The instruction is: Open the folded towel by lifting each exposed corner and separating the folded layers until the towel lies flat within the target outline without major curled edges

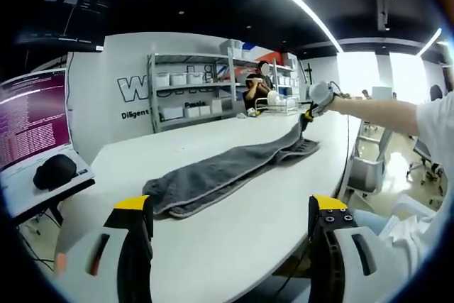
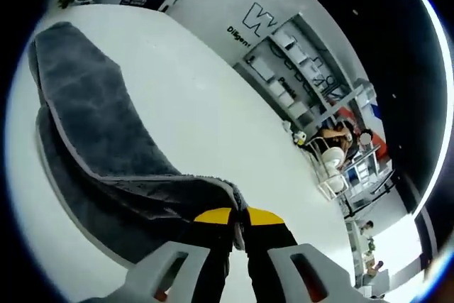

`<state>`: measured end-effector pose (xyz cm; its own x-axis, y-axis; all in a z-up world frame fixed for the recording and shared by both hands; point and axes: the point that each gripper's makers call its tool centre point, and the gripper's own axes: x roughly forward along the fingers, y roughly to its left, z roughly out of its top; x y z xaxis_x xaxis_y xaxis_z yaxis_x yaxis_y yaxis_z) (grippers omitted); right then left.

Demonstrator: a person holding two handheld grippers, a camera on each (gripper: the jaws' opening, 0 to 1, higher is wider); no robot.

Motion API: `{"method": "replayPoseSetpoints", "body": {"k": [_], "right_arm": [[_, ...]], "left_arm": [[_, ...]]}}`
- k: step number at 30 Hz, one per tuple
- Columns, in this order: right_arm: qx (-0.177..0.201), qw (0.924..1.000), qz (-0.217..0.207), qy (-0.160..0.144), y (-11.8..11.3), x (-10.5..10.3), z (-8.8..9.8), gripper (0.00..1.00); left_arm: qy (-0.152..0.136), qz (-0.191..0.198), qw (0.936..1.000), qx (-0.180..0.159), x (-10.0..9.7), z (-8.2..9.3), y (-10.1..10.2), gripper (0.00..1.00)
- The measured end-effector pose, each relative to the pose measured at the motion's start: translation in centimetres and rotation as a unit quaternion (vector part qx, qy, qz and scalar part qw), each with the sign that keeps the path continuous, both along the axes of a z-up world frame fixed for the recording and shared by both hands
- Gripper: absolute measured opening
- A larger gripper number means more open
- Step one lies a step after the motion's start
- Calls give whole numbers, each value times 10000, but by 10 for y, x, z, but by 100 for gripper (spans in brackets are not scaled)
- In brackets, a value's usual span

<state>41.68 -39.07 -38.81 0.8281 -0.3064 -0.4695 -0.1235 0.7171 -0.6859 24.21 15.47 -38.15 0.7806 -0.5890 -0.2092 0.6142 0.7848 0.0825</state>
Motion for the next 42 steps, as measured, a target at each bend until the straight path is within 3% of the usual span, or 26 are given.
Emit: {"method": "replayPoseSetpoints", "body": {"k": [5, 10, 18, 24, 31, 39, 42], "right_arm": [[-144, 9998, 38, 156, 4, 8, -10, 2], [-228, 9995, 35, 221, 6, 16, -8, 2], [-491, 9980, 41, 398, 11, 22, -16, 3], [-473, 9979, -77, 436, 10, 32, -23, 3], [-532, 9967, -182, 583, 9, 39, -35, 5], [-646, 9951, -237, 709, 8, 35, -36, 9], [-523, 9953, -309, 749, 5, 31, -30, 13]], "left_arm": [[20, -10, 10000, -67, 10, 1, -2, 89], [-23, -50, 9999, -123, 23, 5, -14, 89], [-186, -548, 9978, -316, 30, 18, -50, 89], [-176, -809, 9961, -309, 31, 16, -65, 89], [-205, -807, 9957, -404, 28, 20, -58, 88], [-244, -473, 9976, -433, 22, 22, -28, 88], [-251, -277, 9982, -475, 14, 22, -13, 88]]}}
